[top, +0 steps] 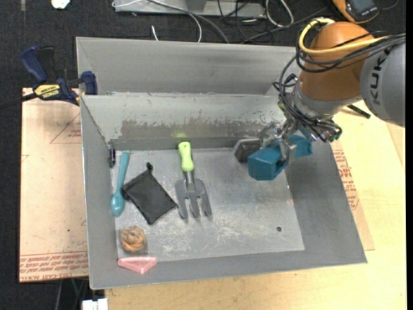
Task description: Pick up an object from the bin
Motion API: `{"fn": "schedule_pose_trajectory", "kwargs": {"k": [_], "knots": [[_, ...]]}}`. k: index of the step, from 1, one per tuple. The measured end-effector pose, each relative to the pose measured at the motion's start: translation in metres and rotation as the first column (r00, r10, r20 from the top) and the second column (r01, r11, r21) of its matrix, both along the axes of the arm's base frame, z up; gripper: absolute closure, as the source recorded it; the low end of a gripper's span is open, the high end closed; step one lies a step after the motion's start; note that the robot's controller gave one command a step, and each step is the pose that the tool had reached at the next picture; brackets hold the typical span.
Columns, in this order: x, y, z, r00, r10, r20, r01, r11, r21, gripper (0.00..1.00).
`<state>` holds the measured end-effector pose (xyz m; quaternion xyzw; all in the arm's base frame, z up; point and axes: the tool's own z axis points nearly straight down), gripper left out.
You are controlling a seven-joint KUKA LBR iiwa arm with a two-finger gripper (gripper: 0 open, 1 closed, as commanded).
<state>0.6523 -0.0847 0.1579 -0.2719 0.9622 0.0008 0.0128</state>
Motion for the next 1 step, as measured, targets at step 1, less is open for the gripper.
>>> {"fn": "schedule_pose_trajectory", "kwargs": {"k": [1], "knots": [[-0.0015,0.0006,0.0362,1.0,-0.002,-0.006,0.002,1.0,0.002,1.0]]}}
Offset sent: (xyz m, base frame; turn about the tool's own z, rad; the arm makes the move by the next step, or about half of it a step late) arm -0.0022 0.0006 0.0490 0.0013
